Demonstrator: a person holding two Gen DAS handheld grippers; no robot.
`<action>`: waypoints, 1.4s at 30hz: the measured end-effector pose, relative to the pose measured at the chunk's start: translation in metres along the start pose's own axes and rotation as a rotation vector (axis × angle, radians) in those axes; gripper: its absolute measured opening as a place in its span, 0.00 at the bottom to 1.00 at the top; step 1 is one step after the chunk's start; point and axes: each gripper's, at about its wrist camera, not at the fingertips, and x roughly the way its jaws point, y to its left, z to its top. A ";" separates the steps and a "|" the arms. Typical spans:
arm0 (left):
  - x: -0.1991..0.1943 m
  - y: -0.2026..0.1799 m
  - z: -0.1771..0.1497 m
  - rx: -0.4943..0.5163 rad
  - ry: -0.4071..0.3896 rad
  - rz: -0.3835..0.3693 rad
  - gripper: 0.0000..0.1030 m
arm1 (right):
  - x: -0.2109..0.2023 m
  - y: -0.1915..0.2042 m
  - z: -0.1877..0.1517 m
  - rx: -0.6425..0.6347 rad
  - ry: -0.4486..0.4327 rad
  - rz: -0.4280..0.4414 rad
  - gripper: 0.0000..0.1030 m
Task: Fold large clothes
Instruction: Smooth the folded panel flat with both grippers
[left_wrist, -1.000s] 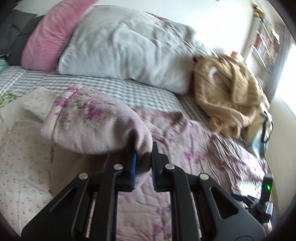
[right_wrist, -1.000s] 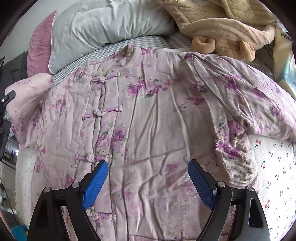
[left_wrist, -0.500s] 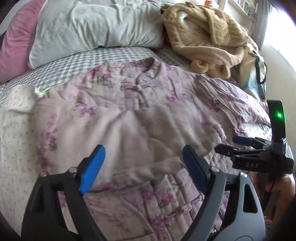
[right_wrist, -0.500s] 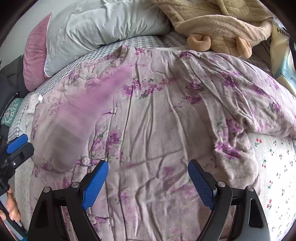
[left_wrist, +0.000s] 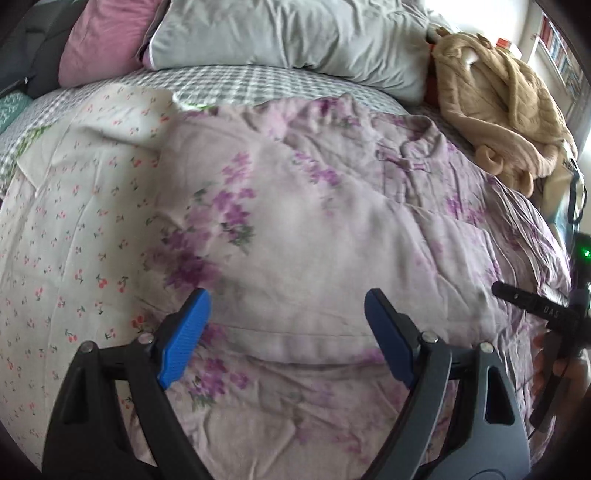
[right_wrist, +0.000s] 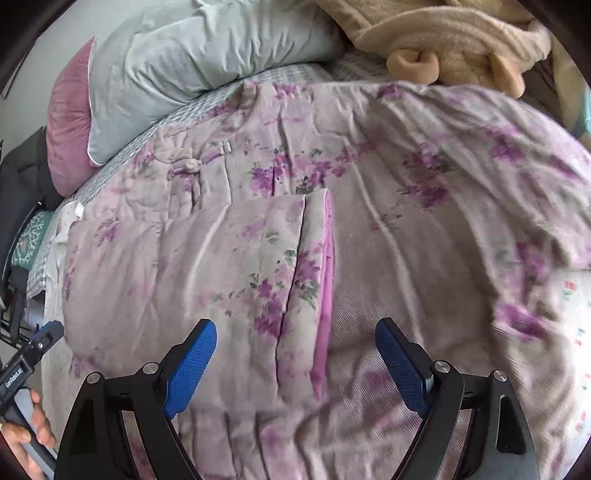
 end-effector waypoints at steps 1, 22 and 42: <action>0.003 0.003 0.000 -0.011 -0.002 -0.010 0.83 | 0.010 0.002 0.000 0.001 0.011 0.021 0.83; 0.041 0.010 0.000 0.035 0.027 -0.010 0.64 | 0.037 0.012 0.036 -0.221 -0.037 -0.283 0.37; -0.060 -0.055 -0.009 0.038 0.056 -0.022 0.97 | -0.133 -0.114 0.014 0.084 -0.135 -0.193 0.80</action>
